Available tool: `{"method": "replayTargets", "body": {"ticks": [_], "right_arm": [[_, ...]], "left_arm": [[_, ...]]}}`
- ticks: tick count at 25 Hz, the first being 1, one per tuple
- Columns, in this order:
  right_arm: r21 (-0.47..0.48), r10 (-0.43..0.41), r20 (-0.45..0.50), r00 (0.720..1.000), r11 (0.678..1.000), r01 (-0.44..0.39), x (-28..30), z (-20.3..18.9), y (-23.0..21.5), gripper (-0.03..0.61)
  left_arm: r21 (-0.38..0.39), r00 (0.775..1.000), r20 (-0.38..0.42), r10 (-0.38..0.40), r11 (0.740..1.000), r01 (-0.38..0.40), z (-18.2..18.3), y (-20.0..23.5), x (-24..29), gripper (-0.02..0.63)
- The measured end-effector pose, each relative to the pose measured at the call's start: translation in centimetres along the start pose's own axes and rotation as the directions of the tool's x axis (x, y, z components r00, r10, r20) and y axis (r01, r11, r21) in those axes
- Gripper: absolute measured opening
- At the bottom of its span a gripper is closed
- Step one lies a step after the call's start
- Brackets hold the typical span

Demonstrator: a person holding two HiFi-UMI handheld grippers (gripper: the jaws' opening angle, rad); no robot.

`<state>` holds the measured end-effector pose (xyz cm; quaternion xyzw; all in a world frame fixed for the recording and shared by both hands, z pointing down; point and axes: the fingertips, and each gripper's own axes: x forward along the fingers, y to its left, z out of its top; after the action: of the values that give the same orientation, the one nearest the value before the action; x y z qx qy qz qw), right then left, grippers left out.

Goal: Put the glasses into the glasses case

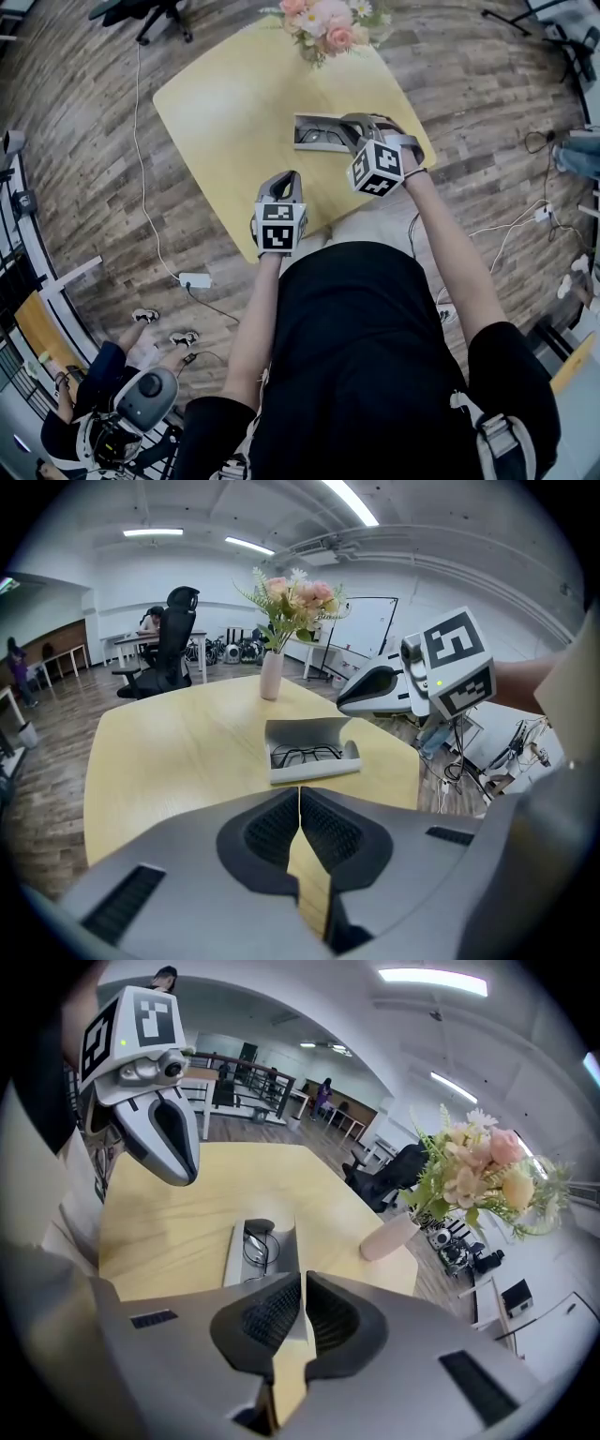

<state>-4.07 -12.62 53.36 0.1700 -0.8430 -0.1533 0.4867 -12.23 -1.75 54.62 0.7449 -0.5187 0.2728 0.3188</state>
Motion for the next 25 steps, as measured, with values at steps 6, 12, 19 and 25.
{"method": "replayTargets", "body": {"ticks": [6,12,19,25], "right_arm": [[0.032,-0.082,-0.055,0.995,0.996,0.084,0.4,-1.8,-2.5,0.037],[0.064,-0.103,-0.106,0.989,0.992,0.110,1.6,-3.7,-3.3,0.043],[0.083,-0.088,-0.117,0.989,0.992,0.098,2.2,-4.7,-2.8,0.040],[0.093,-0.074,-0.099,0.992,0.992,0.083,1.6,-4.5,-1.9,0.040]], "left_arm": [[0.001,1.000,0.006,0.003,1.000,-0.003,0.3,-0.2,-0.1,0.025],[-0.010,1.000,-0.010,0.023,1.000,-0.023,-0.5,0.3,-0.4,0.025],[-0.021,0.999,-0.023,0.029,0.999,-0.029,-1.0,0.5,-0.3,0.025],[-0.010,1.000,-0.024,0.015,1.000,-0.015,-0.9,-0.2,0.0,0.025]]}}
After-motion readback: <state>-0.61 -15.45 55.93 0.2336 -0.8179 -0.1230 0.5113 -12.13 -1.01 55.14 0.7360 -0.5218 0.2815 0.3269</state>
